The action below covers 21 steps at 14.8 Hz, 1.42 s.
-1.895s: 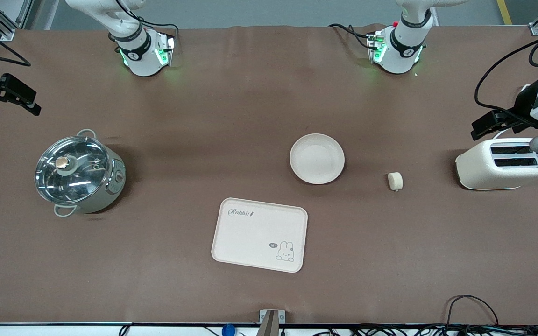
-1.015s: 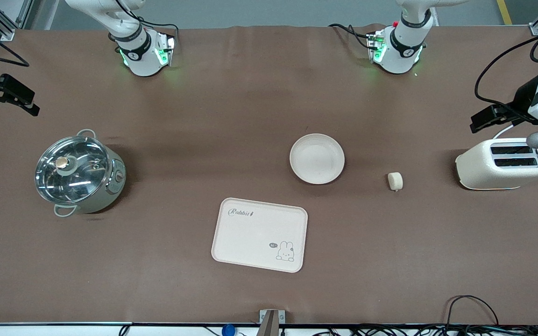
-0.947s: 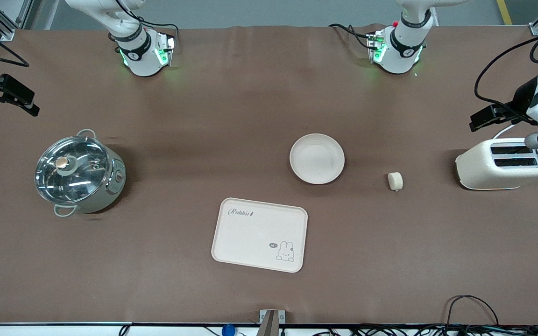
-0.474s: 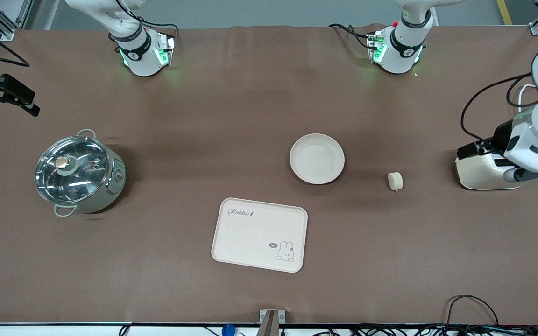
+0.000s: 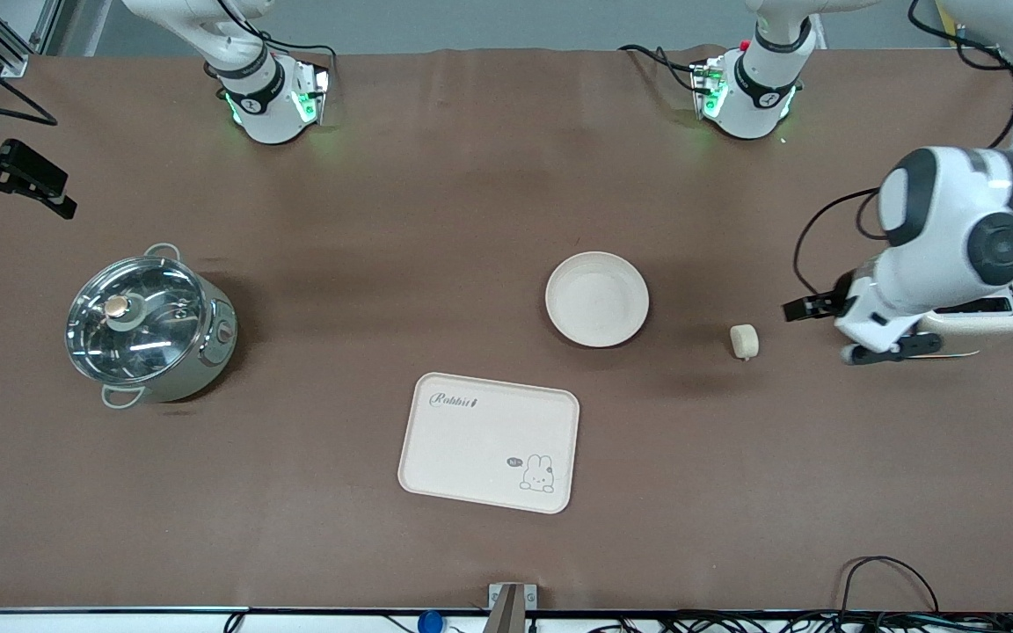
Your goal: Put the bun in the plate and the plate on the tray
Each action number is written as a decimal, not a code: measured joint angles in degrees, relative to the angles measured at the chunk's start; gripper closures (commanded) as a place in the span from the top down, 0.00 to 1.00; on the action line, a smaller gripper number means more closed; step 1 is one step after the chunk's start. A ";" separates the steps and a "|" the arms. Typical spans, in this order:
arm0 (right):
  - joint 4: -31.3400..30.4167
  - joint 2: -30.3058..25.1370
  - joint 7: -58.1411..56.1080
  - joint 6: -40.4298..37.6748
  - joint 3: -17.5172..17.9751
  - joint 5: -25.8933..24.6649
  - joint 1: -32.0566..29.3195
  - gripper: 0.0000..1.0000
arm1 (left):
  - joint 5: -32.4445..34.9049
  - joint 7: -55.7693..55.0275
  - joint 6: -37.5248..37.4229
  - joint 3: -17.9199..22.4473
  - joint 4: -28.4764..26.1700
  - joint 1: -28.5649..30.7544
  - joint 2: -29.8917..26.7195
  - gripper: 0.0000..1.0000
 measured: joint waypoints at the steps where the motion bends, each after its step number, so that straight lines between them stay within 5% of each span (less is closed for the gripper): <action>1: 0.00 0.00 0.00 0.00 0.05 0.00 0.00 1.00 | 0.00 -1.17 1.79 -0.20 -0.72 -0.75 1.14 1.00; 8: 0.00 0.00 0.00 -0.02 0.06 0.00 0.00 1.00 | 0.00 -2.42 20.05 -0.10 -8.79 -0.86 7.90 1.00; 12: 0.00 0.00 0.00 -0.02 0.06 0.00 0.00 1.00 | 0.00 -2.44 23.78 -0.08 -9.97 -0.85 9.30 0.97; 15: 0.00 0.00 0.00 -0.02 0.06 0.00 0.00 1.00 | 0.00 -2.44 25.09 -0.08 -10.05 -0.85 10.36 0.84; 21: 0.00 0.00 0.00 -0.02 0.06 0.00 0.00 1.00 | 0.00 -2.40 26.86 -0.08 -10.20 -0.84 11.42 0.37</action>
